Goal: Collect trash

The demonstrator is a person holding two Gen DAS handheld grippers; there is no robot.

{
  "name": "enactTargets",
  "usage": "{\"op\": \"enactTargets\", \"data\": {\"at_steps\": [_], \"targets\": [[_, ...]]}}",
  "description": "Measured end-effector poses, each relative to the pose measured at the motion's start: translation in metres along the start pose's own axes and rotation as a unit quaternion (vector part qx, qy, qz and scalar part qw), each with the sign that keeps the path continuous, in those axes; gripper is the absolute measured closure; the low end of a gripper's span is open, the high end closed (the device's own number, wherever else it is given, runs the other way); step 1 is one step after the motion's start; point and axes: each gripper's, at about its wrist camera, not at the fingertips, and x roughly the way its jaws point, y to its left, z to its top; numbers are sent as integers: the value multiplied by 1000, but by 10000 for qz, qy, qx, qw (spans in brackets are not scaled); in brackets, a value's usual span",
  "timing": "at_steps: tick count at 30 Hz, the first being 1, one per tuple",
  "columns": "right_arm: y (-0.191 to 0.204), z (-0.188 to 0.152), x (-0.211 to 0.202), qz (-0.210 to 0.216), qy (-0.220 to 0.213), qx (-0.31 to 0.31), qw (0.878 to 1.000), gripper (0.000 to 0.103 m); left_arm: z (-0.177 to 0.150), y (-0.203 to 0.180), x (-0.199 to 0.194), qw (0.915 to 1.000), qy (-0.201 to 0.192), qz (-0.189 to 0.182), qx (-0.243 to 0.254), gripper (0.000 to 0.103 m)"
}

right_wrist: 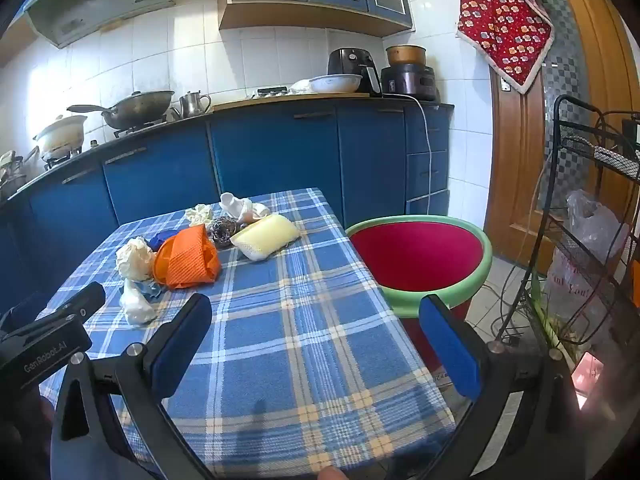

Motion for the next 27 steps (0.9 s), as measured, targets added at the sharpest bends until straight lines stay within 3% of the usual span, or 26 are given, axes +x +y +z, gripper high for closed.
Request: {"op": "enactTargets", "data": {"at_steps": [27], "targets": [[0, 0, 1, 7, 64, 17, 10000, 1, 4, -2, -2, 10000, -22, 3, 15, 0]]}}
